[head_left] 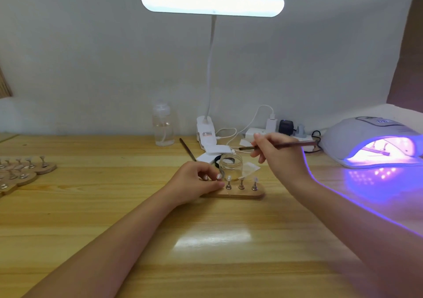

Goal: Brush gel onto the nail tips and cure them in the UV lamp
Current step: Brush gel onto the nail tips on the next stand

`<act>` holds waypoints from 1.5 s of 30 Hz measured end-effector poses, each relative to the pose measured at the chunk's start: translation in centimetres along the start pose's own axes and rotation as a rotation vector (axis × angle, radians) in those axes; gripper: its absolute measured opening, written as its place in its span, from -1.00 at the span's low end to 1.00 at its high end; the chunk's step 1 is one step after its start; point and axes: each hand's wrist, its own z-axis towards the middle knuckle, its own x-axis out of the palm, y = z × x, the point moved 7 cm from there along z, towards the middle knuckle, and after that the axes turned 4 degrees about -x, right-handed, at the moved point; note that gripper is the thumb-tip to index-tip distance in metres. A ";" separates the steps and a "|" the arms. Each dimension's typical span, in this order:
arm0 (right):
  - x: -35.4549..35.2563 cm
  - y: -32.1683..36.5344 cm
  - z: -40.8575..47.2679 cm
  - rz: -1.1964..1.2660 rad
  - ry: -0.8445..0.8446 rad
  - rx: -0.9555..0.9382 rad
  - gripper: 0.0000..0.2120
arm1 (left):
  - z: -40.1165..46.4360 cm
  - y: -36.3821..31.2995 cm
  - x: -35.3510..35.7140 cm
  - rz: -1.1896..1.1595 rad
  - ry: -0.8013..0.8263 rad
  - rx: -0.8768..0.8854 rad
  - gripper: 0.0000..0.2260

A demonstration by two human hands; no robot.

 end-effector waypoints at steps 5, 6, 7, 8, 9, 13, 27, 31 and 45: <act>1.6 0.1 2.4 -0.205 0.128 -0.001 -0.74 | -0.1 -0.2 0.0 -0.013 0.001 0.020 -0.85; 2.0 0.3 2.6 -0.260 0.148 -0.020 -0.71 | -0.1 -0.2 0.0 -0.017 -0.004 0.024 -0.86; 2.3 0.4 2.9 -0.317 0.162 -0.039 -0.69 | -0.1 -0.2 0.0 -0.020 -0.008 0.027 -0.86; 2.7 0.5 3.0 -0.372 0.173 -0.054 -0.68 | -0.1 -0.2 0.0 -0.020 -0.011 0.032 -0.86; 3.0 0.5 3.2 -0.421 0.190 -0.058 -0.66 | -0.1 -0.2 0.0 -0.017 -0.013 0.040 -0.86; 4.8 -0.5 3.3 -0.613 0.302 -0.002 -0.65 | -0.3 -0.3 -0.1 -0.023 -0.024 0.081 -0.86; 0.4 -1.9 5.1 -0.322 0.072 0.189 -0.63 | -1.3 -1.0 -0.7 -0.035 -0.183 0.223 -0.74; -0.5 -2.0 5.1 -0.309 0.062 0.171 -0.61 | -1.5 -1.1 -1.0 -0.064 -0.205 0.209 -0.75; 1.4 2.4 -5.1 -0.045 0.070 -0.437 -0.79 | -1.9 -1.2 -1.5 -0.152 -0.252 0.222 -0.85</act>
